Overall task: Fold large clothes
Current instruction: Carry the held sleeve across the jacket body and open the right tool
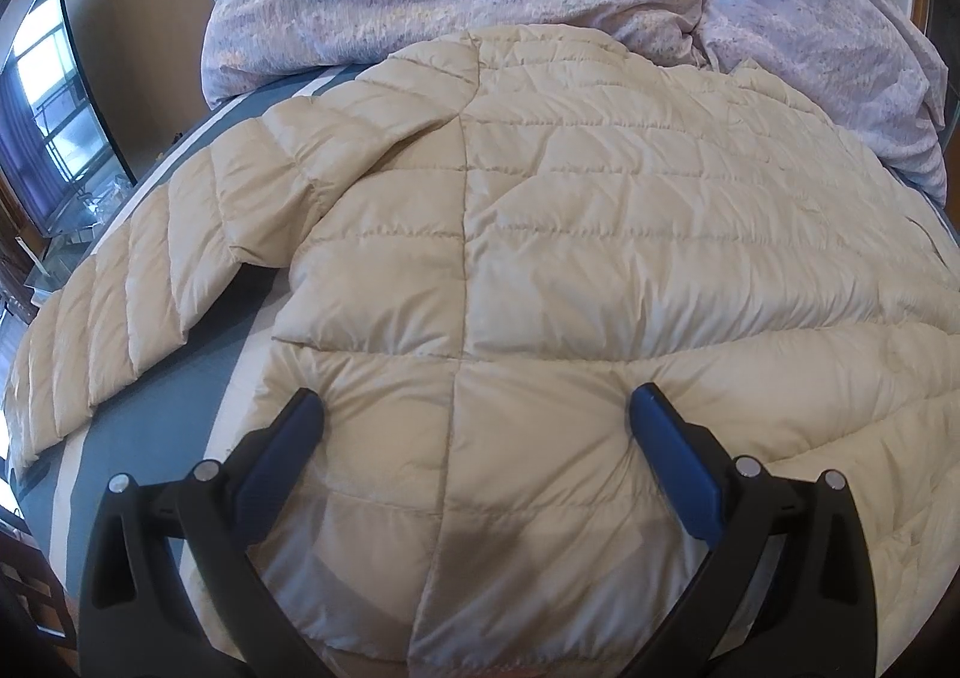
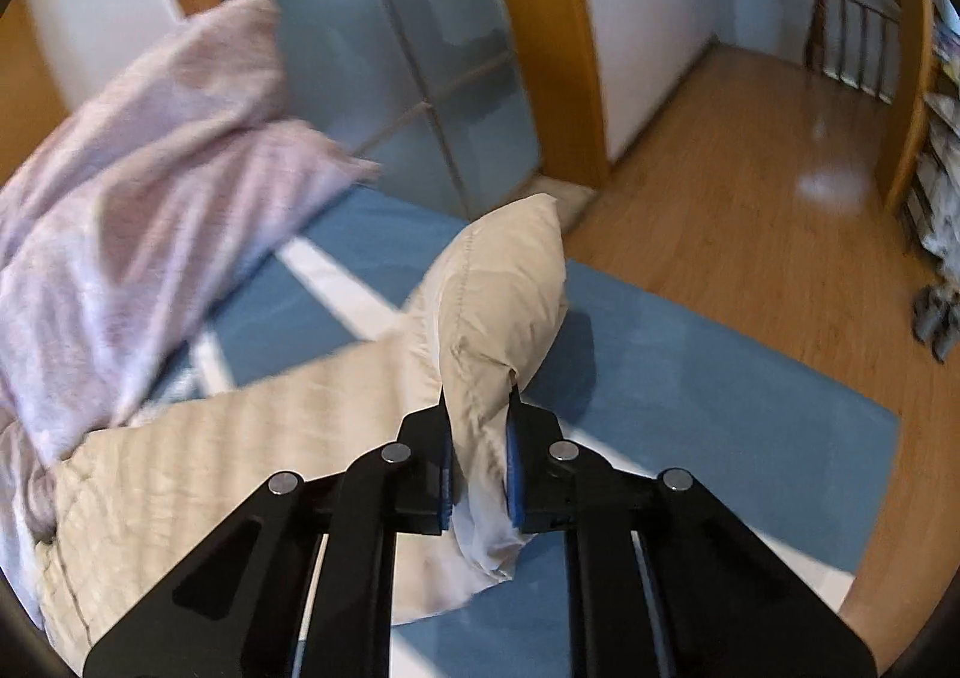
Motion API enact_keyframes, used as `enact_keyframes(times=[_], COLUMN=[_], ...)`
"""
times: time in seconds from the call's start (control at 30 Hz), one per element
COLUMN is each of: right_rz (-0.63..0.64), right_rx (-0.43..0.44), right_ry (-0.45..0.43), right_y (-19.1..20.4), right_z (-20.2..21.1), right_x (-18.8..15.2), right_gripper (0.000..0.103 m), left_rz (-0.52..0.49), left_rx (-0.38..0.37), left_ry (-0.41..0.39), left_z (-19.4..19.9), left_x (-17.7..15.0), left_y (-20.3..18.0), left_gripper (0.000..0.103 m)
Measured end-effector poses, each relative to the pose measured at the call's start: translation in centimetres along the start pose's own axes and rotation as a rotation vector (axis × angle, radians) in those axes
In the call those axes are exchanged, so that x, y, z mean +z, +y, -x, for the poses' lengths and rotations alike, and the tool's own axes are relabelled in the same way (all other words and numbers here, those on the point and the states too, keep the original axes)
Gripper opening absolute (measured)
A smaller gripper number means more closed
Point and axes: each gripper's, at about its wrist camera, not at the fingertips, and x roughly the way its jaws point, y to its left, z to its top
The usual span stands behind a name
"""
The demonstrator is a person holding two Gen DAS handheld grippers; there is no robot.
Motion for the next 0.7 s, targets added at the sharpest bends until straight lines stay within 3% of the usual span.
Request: enact_keyframes(times=[0.17,0.27,0.53,0.7], right_rz=[0.131,0.213,0.486,0.568], right_rx=[0.111,0.216,0.424,0.490], right_ry=[-0.002,0.044,0.216,0.295], right_y=[8.1,14.2,30.3,34.9], right_z=[1.4,1.8,2.3,2.9], right_x=[-0.9,-2.9,-12.9,-18.0], right_gripper=[0.013,0.013,0.013,0.013], left_rz=[0.000,0.001,0.004,0.007], left_rx=[0.001,0.000,-0.003,-0.008], left_ry=[-0.002,-0.001,-0.001,0.001], left_z=[0.0,0.0,0.1,0.1], left_x=[0.0,0.0,0.1,0.1], left_y=[0.0,0.1,0.1,0.0], left_gripper=[0.101,0.101,0.101,0.101])
